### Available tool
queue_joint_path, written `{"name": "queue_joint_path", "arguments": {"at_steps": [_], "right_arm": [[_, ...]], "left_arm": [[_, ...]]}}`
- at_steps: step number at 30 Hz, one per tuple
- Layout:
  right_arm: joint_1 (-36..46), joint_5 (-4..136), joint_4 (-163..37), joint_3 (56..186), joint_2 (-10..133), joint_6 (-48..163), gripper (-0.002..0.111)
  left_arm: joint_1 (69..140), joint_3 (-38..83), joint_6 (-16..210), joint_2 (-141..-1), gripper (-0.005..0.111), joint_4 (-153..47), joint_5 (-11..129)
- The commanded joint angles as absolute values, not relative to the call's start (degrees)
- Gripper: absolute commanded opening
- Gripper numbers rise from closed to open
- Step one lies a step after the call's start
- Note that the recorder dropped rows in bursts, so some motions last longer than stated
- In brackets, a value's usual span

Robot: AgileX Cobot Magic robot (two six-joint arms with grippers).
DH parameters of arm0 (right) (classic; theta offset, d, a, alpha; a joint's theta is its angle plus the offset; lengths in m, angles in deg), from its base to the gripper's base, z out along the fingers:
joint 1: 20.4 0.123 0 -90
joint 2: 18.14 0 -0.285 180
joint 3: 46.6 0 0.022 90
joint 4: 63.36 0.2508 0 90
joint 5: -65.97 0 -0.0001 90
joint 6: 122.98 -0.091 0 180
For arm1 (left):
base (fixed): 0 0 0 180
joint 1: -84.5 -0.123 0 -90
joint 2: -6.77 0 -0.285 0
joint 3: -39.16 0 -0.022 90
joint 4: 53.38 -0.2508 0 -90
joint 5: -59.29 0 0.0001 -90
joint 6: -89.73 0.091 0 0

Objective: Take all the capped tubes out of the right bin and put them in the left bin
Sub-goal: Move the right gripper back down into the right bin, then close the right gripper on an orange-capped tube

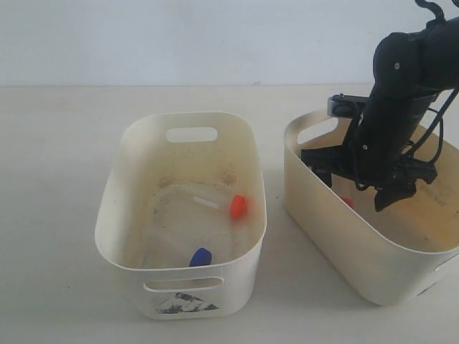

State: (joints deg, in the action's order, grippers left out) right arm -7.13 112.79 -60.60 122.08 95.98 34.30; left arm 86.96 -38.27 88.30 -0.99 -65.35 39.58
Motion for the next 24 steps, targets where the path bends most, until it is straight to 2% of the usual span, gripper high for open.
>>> {"name": "queue_joint_path", "arguments": {"at_steps": [1, 4, 11, 22, 24], "right_arm": [[-7.19, 112.49, -61.05, 122.03, 95.49, 34.34, 0.066], [-7.19, 111.57, -61.09, 122.03, 95.49, 34.21, 0.056], [-7.19, 107.72, -61.09, 122.03, 95.61, 33.97, 0.069], [-7.19, 106.42, -62.58, 122.03, 102.67, 31.77, 0.069], [-7.19, 106.64, -62.58, 122.03, 103.48, 31.47, 0.064]], "left_arm": [[87.04, -38.06, 87.75, -1.01, 0.004, -65.17, 39.81], [87.04, -38.06, 87.75, -1.01, 0.004, -65.17, 39.81], [87.04, -38.06, 87.75, -1.01, 0.004, -65.17, 39.81], [87.04, -38.06, 87.75, -1.01, 0.004, -65.17, 39.81], [87.04, -38.06, 87.75, -1.01, 0.004, -65.17, 39.81]]}}
